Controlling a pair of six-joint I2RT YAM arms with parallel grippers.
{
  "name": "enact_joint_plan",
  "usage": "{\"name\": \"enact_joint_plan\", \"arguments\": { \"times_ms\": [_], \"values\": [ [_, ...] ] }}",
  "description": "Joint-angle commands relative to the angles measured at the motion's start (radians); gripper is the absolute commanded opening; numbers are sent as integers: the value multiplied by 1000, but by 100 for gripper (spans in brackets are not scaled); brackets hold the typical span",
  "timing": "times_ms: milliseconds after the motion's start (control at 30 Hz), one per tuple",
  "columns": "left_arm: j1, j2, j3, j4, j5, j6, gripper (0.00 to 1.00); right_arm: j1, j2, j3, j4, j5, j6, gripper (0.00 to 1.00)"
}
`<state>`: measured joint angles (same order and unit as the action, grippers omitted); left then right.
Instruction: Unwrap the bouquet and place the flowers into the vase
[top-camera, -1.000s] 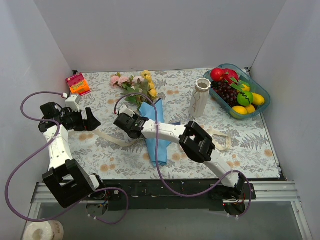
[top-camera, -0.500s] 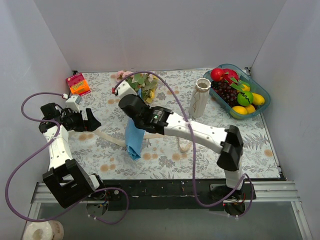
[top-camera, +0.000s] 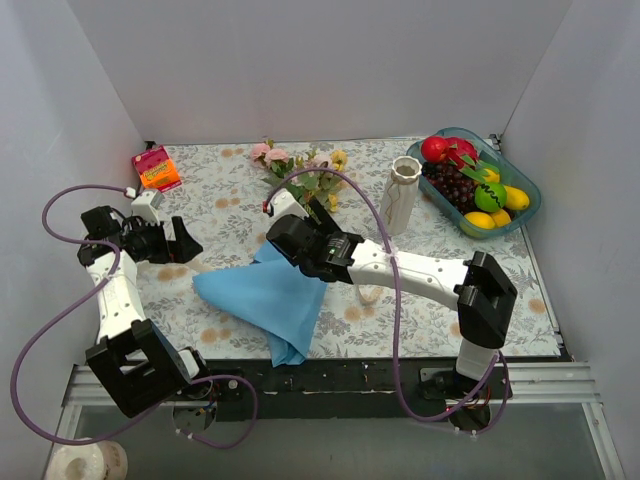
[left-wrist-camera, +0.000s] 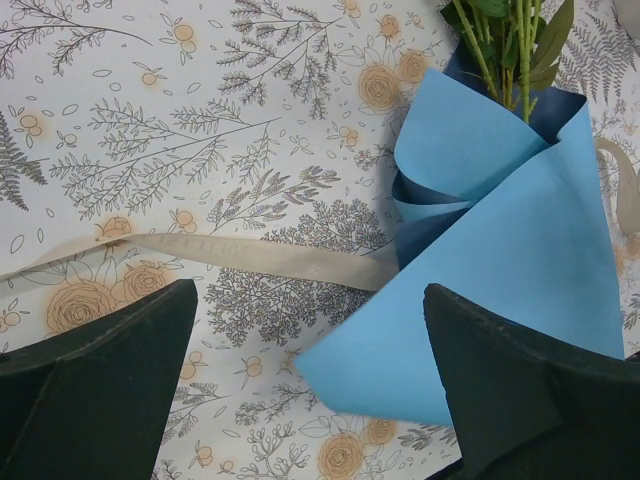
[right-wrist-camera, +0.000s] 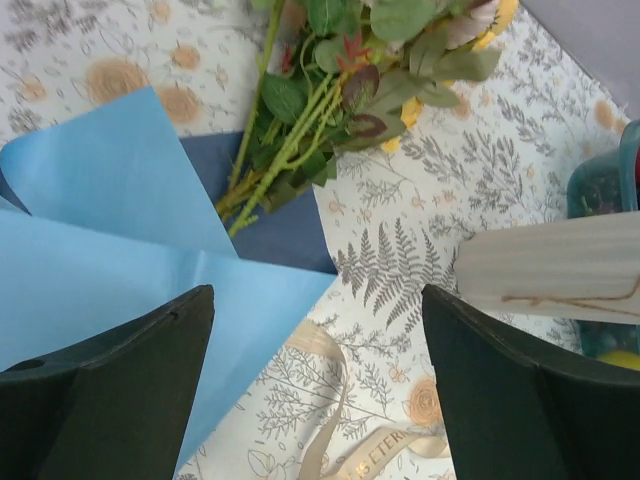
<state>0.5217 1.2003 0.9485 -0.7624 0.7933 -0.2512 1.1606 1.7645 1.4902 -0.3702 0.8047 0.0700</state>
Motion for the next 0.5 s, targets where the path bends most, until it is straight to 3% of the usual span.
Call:
{"name": "enact_joint_plan", "arguments": {
  "times_ms": [0, 200, 467],
  "values": [
    [8, -22, 33, -18, 7, -16, 97, -1, -54, -54, -16, -30, 65, 94],
    [29, 24, 79, -32, 27, -36, 98, 54, -122, -100, 37, -100, -4, 97],
    [84, 64, 148, -80, 56, 7, 98, 307, -68, -108, 22, -93, -125, 98]
  ]
}}
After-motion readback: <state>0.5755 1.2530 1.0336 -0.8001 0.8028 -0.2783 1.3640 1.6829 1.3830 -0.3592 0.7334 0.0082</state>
